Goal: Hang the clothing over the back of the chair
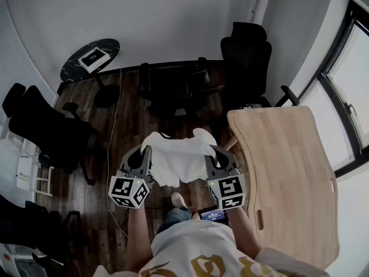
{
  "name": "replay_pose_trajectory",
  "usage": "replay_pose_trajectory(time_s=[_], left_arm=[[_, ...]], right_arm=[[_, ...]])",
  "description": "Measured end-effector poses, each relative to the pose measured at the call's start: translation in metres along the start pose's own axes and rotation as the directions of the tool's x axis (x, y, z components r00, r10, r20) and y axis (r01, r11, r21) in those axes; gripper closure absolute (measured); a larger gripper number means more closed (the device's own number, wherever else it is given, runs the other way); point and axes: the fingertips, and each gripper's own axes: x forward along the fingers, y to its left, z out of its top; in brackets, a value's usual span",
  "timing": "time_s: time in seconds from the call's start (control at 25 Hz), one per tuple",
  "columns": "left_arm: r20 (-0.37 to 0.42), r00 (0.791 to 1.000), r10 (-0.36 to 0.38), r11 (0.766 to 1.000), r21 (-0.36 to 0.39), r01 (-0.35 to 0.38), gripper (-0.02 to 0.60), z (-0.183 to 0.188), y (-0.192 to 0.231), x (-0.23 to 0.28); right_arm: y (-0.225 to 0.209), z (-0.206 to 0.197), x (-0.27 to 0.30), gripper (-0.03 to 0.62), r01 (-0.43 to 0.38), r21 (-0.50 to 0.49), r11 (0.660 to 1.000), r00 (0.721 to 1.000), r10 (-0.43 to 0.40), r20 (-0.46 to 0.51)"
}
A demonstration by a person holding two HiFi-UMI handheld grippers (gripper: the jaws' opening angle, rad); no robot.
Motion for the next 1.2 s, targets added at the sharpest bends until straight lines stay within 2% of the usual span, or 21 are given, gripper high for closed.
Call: replay_pose_trajectory(time_s=[0.28,0.76,0.96,1.2], left_arm=[[0.035,0.999,-0.011,0.994,-0.105,0.015,0.557,0.0,0.0,-0.009],[0.017,1.0,-0.009,0.991,-0.13,0.011,0.557,-0.004,0.002,-0.005],[0.018,1.0,-0.025,0.991,-0.134,0.027,0.557,-0.005,0.014,0.022],[0.001,0.998,-0.067,0.987,-0.148,0.067,0.557,-0.014,0.049,0.093]], right_arm=[[0.008,-0.002,-0.006,0.574,-0.019,-0.002,1.0,1.0,0.019,-0.002],[0.005,-0.003,-0.002,0.572,-0.04,0.02,0.999,0.999,0.039,0.008],[-0.009,-0.004,0.022,0.574,-0.03,0.041,0.999,1.0,0.03,-0.004],[-0.041,-0.009,0.084,0.572,0.008,0.077,0.997,1.0,-0.006,-0.019]])
